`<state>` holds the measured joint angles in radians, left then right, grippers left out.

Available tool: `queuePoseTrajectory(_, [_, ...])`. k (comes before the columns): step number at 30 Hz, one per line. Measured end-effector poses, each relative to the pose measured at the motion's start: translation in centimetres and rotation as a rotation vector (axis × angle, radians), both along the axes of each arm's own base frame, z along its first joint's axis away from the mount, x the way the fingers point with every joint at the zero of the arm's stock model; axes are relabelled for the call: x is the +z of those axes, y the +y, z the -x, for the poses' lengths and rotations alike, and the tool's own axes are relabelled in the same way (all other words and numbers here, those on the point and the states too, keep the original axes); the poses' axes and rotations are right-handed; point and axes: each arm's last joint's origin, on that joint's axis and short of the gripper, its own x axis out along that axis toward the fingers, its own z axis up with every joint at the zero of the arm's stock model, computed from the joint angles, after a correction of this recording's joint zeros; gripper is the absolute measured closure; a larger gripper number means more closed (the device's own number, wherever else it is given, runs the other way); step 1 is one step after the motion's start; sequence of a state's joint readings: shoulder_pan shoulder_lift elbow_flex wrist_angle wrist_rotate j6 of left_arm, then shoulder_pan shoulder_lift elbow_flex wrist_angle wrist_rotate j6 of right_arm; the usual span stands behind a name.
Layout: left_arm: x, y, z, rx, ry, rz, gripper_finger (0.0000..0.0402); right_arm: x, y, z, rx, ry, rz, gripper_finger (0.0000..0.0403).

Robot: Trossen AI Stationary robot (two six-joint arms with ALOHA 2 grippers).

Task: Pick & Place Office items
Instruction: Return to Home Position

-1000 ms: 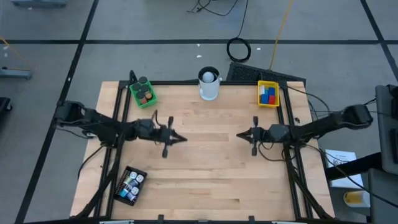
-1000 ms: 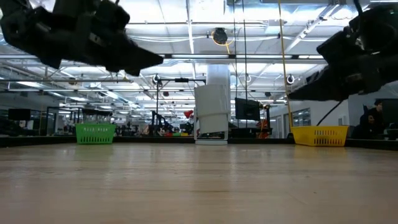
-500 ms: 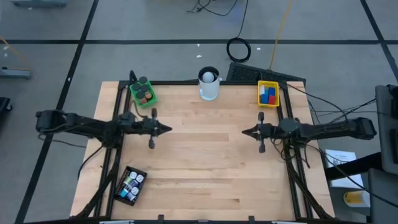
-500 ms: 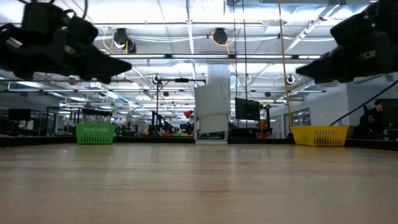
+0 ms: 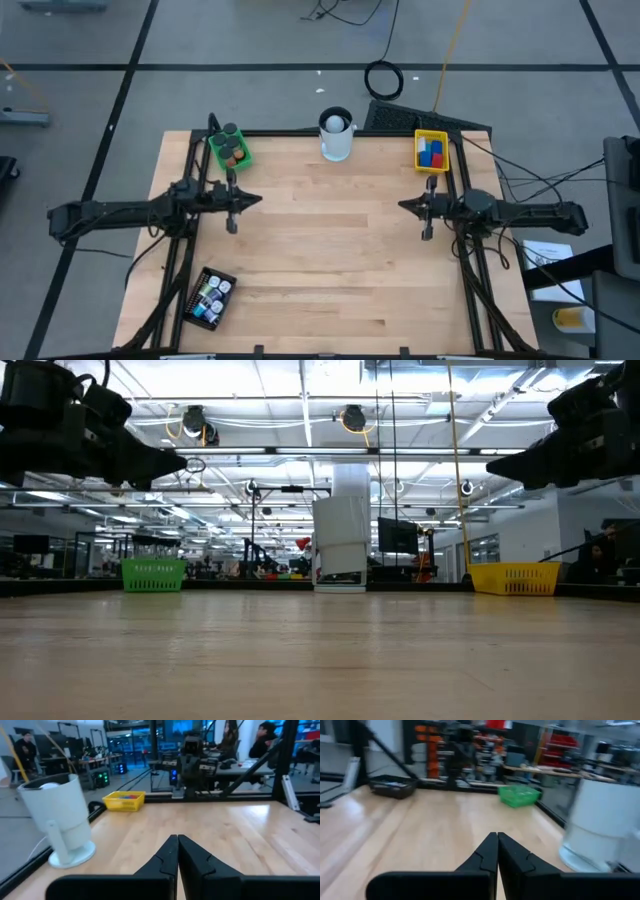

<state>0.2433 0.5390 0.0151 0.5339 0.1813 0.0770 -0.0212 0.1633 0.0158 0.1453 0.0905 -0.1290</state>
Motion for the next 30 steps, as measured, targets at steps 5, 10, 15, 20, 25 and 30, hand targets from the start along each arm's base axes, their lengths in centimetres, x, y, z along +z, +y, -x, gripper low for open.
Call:
queuePoseTrajectory(5, [0.2,0.2,1.1,0.044,-0.005,0.000,0.0397,0.1,-0.2,0.7,-0.063,-0.026,-0.037,0.0403])
queuePoseTrajectory(10, [0.3,0.3,2.0,0.129,-0.022,0.032,0.0394,0.3,-0.2,1.0,-0.078,-0.057,-0.028,0.0403])
queuePoseTrajectory(15, [0.2,0.0,2.6,0.219,-0.021,0.033,0.0394,0.3,-0.4,1.0,-0.147,-0.063,-0.042,0.0403])
queuePoseTrajectory(20, [0.2,0.1,3.1,0.329,-0.014,-0.019,0.0397,0.4,-0.6,1.1,-0.225,-0.070,-0.039,0.0403])
queuePoseTrajectory(25, [-0.1,-0.1,3.3,0.296,-0.010,0.080,0.0394,0.4,-0.6,1.1,-0.225,-0.075,-0.056,0.0403])
queuePoseTrajectory(30, [-0.1,-0.4,3.2,0.254,0.004,0.035,0.0398,0.5,-0.3,1.1,-0.131,-0.085,-0.070,0.0403])
